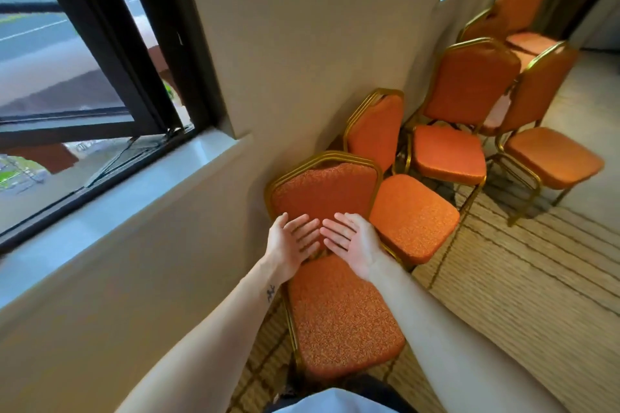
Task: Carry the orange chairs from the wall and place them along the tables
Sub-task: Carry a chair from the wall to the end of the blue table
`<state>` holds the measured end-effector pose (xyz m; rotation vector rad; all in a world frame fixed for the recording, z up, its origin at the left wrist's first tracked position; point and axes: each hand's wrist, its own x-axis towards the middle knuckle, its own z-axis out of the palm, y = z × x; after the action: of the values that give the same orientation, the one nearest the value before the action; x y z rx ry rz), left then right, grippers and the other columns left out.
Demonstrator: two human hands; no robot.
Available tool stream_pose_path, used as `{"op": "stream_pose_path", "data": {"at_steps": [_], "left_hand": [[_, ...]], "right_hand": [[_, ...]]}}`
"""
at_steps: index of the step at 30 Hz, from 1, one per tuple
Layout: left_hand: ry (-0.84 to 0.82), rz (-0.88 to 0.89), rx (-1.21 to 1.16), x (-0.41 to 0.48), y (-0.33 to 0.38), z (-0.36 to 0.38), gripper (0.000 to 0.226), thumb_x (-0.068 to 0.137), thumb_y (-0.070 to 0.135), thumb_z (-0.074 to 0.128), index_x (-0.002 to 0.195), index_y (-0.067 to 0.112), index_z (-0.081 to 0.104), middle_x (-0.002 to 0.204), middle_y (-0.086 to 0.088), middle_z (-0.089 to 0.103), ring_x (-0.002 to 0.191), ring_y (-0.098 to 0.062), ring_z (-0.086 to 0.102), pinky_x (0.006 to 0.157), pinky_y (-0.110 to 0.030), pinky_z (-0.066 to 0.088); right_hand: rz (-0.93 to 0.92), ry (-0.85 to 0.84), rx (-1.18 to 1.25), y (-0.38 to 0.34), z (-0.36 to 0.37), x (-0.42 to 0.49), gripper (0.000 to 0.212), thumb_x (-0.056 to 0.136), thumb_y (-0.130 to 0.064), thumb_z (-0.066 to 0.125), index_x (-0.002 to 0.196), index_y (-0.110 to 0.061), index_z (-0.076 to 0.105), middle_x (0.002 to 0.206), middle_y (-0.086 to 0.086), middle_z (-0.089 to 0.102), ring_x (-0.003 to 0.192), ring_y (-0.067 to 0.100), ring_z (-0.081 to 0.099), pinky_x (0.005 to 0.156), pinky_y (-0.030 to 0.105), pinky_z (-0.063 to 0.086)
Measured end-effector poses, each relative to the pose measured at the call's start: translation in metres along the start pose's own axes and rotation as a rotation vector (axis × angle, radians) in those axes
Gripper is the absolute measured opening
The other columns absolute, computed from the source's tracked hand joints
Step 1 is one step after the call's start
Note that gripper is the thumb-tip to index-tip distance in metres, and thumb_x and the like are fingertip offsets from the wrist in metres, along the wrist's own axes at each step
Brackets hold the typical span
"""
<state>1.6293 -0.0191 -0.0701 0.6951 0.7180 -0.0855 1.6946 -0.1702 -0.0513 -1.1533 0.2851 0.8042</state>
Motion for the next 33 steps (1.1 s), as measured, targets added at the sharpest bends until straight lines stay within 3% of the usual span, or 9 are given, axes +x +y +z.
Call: {"op": "stream_pose_path", "data": {"at_steps": [6,12,19,22,26,29,30,33], "left_hand": [[0.017,0.001,0.059,0.038,0.018,0.028,0.056,0.107,0.049,0.028,0.133,0.011,0.060,0.125,-0.010,0.071,0.120,-0.028,0.064,0.115,-0.048,0.039],[0.102,0.150,0.159,0.072,0.041,0.040,0.049,0.109,0.042,0.025,0.130,0.016,0.061,0.120,-0.002,0.074,0.117,-0.022,0.067,0.113,-0.043,0.042],[0.136,0.123,0.176,0.122,0.080,0.043,0.057,0.108,0.046,0.022,0.132,0.012,0.061,0.120,-0.004,0.074,0.118,-0.023,0.066,0.114,-0.045,0.041],[0.130,0.101,0.255,0.149,0.099,0.053,0.053,0.108,0.046,0.025,0.124,0.013,0.064,0.120,-0.006,0.074,0.117,-0.023,0.066,0.112,-0.043,0.042],[0.097,0.104,0.373,0.179,0.123,0.059,0.045,0.110,0.040,0.026,0.120,0.016,0.063,0.127,-0.006,0.070,0.118,-0.020,0.064,0.103,-0.035,0.046],[0.075,0.132,0.504,0.204,0.138,0.062,0.037,0.108,0.034,0.037,0.119,0.016,0.067,0.125,-0.007,0.070,0.118,-0.022,0.065,0.105,-0.037,0.048],[0.073,0.138,0.552,0.212,0.141,0.062,0.035,0.106,0.033,0.042,0.118,0.015,0.069,0.120,-0.007,0.071,0.110,-0.020,0.068,0.099,-0.035,0.051],[0.009,0.038,0.566,0.226,0.146,0.067,0.033,0.103,0.034,0.047,0.094,0.016,0.073,0.084,-0.003,0.075,0.070,-0.011,0.072,0.062,-0.021,0.055]], "right_hand": [[-0.006,-0.001,0.016,-0.026,-0.001,0.043,0.035,0.103,-0.030,0.045,0.131,-0.011,0.056,0.116,0.011,0.074,0.107,0.026,0.071,0.103,0.045,0.052],[0.029,0.016,0.002,-0.049,-0.003,0.092,0.034,0.102,-0.030,0.050,0.130,-0.013,0.057,0.113,0.009,0.075,0.105,0.025,0.072,0.100,0.043,0.054],[0.084,0.013,-0.010,-0.064,0.022,0.133,0.027,0.102,-0.030,0.052,0.124,-0.017,0.060,0.110,0.007,0.076,0.107,0.024,0.070,0.092,0.038,0.056],[0.083,0.068,0.015,-0.070,0.031,0.161,0.022,0.100,-0.027,0.056,0.117,-0.016,0.065,0.108,0.008,0.076,0.097,0.023,0.068,0.084,0.036,0.056],[0.101,0.135,0.049,-0.072,0.045,0.195,0.015,0.099,-0.022,0.058,0.102,-0.013,0.069,0.090,0.007,0.072,0.078,0.018,0.064,0.075,0.034,0.053],[0.097,0.159,0.080,-0.074,0.055,0.219,0.014,0.099,-0.023,0.058,0.100,-0.015,0.071,0.084,0.004,0.070,0.072,0.016,0.064,0.072,0.033,0.053],[0.099,0.167,0.089,-0.073,0.059,0.228,0.016,0.099,-0.024,0.058,0.103,-0.016,0.072,0.085,0.004,0.070,0.072,0.015,0.064,0.072,0.032,0.054],[0.120,0.186,0.100,-0.071,0.070,0.246,0.024,0.098,-0.028,0.059,0.114,-0.016,0.071,0.086,0.005,0.070,0.070,0.014,0.063,0.069,0.029,0.055]]}}
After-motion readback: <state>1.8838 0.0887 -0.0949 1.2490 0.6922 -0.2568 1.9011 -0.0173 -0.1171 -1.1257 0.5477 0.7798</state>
